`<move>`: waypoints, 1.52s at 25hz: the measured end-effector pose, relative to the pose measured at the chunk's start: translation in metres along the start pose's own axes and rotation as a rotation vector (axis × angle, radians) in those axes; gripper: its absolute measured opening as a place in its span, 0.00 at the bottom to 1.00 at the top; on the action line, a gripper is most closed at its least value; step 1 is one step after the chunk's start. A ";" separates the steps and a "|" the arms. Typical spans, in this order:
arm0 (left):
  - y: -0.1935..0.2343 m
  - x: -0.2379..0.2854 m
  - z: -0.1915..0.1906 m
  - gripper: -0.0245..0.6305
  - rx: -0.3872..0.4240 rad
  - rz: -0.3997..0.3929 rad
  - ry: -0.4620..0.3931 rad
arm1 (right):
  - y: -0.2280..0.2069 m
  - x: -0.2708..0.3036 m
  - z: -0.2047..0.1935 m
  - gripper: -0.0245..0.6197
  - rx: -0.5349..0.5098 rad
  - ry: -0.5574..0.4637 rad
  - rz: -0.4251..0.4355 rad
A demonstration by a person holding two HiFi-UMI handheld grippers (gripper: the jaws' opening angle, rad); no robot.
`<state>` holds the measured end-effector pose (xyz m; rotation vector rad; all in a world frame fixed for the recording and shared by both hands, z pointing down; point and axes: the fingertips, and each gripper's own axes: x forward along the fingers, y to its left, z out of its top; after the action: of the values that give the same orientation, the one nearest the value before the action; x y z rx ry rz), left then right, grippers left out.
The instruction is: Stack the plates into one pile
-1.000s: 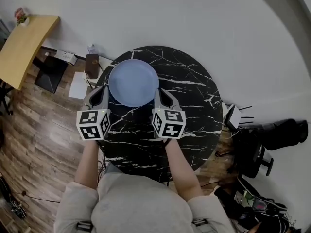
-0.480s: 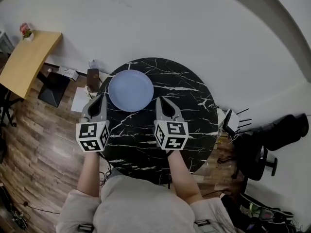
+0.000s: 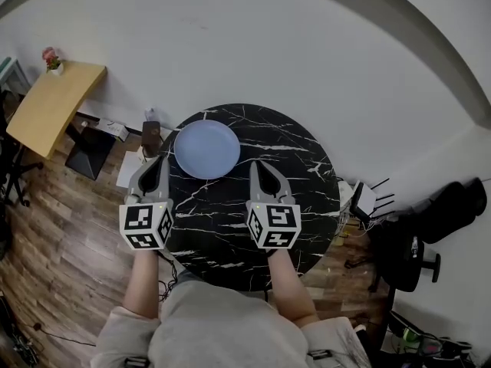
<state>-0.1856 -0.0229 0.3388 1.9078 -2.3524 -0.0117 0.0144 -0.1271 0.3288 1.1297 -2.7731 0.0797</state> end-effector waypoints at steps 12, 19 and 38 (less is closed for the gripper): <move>-0.012 -0.062 0.039 0.13 0.006 0.000 -0.102 | 0.013 -0.063 0.037 0.05 -0.030 -0.110 -0.022; -0.021 -0.087 0.052 0.13 0.000 -0.006 -0.152 | 0.014 -0.092 0.049 0.05 -0.036 -0.151 -0.038; -0.041 -0.097 0.059 0.13 0.008 -0.022 -0.174 | 0.005 -0.121 0.066 0.04 -0.075 -0.208 -0.065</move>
<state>-0.1317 0.0595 0.2689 2.0116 -2.4422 -0.1765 0.0889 -0.0470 0.2446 1.2748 -2.8854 -0.1564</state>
